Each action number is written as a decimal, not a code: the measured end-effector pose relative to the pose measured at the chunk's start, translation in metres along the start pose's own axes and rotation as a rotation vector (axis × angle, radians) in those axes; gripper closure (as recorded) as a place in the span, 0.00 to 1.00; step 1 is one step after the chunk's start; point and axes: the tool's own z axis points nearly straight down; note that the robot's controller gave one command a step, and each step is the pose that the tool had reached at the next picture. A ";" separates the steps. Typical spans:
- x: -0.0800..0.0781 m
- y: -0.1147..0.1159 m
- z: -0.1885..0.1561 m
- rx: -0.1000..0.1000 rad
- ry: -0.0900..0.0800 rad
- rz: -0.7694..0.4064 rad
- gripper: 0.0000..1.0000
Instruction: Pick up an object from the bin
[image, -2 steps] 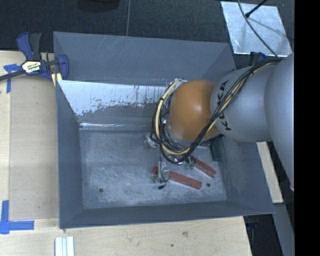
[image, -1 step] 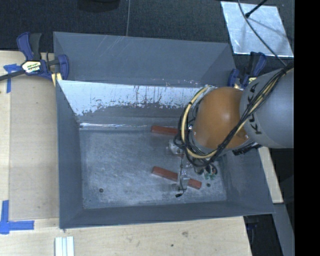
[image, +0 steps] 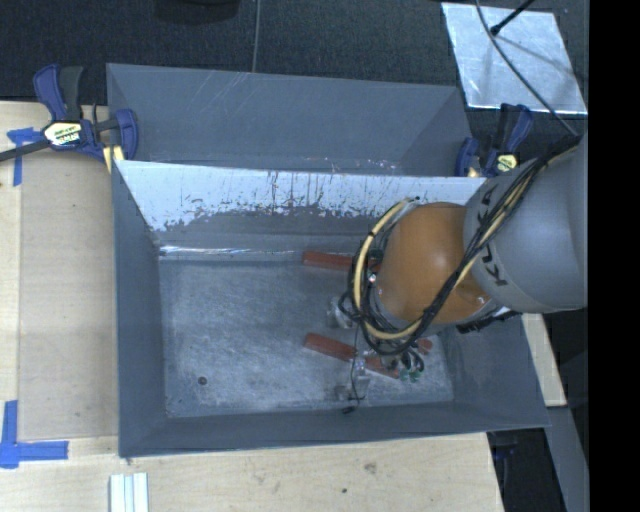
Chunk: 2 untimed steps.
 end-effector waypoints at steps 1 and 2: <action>-0.001 0.000 0.000 0.000 -0.002 0.001 0.00; -0.001 0.000 -0.001 0.000 -0.004 0.002 1.00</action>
Offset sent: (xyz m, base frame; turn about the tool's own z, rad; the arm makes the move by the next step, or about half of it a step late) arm 0.0000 0.0000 0.0000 0.0000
